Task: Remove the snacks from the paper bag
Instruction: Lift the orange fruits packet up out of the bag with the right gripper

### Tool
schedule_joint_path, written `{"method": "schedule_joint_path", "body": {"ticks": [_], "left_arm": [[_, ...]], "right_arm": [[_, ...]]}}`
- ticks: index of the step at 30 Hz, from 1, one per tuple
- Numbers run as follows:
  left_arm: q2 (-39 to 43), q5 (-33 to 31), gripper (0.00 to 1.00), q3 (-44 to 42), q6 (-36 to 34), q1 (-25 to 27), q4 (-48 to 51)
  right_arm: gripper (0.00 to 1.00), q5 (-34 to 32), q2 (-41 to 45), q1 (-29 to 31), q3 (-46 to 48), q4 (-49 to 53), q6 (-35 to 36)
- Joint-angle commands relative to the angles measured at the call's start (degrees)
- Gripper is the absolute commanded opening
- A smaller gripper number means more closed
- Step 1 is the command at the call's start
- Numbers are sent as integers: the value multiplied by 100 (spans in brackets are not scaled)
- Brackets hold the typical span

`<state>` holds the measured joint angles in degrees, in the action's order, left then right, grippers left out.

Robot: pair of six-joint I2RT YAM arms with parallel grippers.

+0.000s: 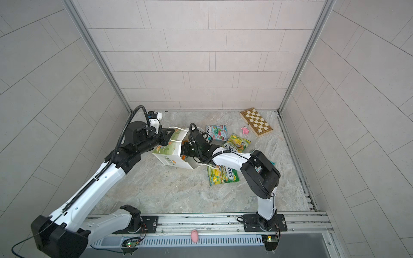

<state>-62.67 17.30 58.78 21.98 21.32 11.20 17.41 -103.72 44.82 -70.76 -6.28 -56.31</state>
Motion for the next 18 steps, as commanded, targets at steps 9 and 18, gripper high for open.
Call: {"method": "schedule_joint_path", "body": {"ticks": [9, 18], "left_arm": [[71, -135, 0, 24, -112, -58, 80], [103, -184, 0, 22, -87, -75, 76]], "right_arm": [[0, 107, 1271, -151, 330, 756, 916], [0, -104, 2257, -305, 511, 1385, 1492]]}}
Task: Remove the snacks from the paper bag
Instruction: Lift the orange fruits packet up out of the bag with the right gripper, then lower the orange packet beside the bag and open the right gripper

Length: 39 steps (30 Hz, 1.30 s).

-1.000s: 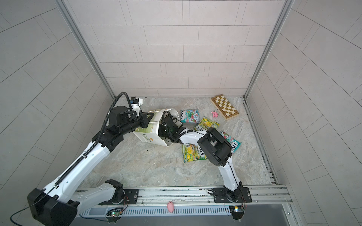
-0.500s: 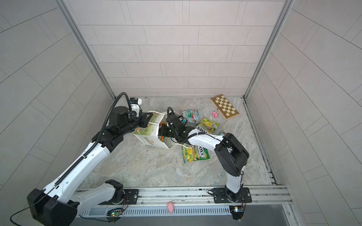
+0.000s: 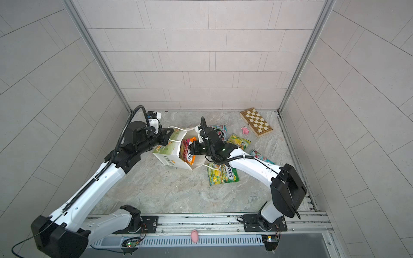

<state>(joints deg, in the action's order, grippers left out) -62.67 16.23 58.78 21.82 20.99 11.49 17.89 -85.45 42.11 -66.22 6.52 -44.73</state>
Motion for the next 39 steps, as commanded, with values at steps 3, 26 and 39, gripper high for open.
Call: {"method": "schedule_joint_path", "body": {"ticks": [3, 26, 39], "left_arm": [[132, -142, 0, 20, -73, -50, 63], [341, -620, 0, -56, -55, -132, 57], [502, -863, 0, -129, -73, -209, 47]], "right_arm": [[0, -126, 795, -104, 92, 225, 492], [0, 65, 2912, -2291, 297, 2069, 1010], [0, 1319, 1754, -2698, 1011, 715, 781]]}}
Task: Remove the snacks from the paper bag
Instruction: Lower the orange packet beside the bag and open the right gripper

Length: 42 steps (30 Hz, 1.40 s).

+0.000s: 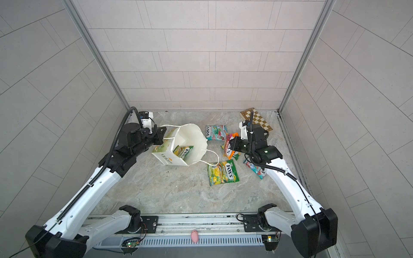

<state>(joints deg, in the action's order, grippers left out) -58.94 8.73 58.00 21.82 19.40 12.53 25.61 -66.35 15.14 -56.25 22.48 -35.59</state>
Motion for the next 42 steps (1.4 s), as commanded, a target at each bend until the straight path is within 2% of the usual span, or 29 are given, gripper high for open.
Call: {"method": "schedule_joint_path", "body": {"ticks": [1, 6, 12, 19, 31, 36, 38, 42], "left_arm": [[143, -100, 0, -54, -73, -50, -66], [143, -91, 0, -69, -51, -60, -93], [148, -48, 0, -73, -55, -64, -100], [150, -27, 0, -71, -55, -72, -116], [145, 13, 0, -74, -52, -82, -124], [128, 13, 0, -74, -55, -85, -128], [131, 26, 0, -78, -55, -85, -125], [124, 56, 0, -78, -56, -95, -137]], "right_arm": [[0, 648, -326, 13, 50, -1089, -178], [0, 1151, -1208, 117, -16, -1826, -418], [0, 1627, -2288, 428, -495, -2141, -667], [0, 2068, -3153, 648, -760, -2851, -1150], [0, 2089, -4180, 456, -1037, -2172, -478], [0, 1814, -4314, 394, -1073, -1963, -277], [7, 1696, -4375, 383, -1171, -1754, -147], [28, 1461, -4522, 385, -1677, -727, 444]]}}
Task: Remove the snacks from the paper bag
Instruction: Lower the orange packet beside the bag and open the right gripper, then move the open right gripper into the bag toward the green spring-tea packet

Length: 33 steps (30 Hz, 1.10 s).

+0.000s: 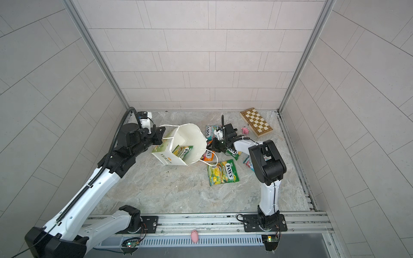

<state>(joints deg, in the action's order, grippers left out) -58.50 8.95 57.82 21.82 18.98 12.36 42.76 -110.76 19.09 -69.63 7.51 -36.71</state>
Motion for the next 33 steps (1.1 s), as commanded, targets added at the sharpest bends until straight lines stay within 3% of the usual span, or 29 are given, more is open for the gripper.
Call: {"method": "schedule_joint_path", "body": {"ticks": [1, 7, 17, 26, 33], "left_arm": [[76, 52, 0, -60, -53, -49, -120], [54, 236, 0, -54, -73, -67, -155], [6, 642, 0, -52, -110, -79, -216], [6, 1040, 0, -38, -195, -81, -272], [122, 1223, 0, -38, -273, -61, -341]], "right_arm": [[33, -414, -100, -10, -490, 1125, 691], [49, -1367, 404, -11, -471, 1442, 815], [52, -2605, 1743, -11, 1, 1707, 876], [50, -1703, 3012, 125, 444, 1563, 896], [48, -1235, 3570, 736, 755, 1153, 681]]}}
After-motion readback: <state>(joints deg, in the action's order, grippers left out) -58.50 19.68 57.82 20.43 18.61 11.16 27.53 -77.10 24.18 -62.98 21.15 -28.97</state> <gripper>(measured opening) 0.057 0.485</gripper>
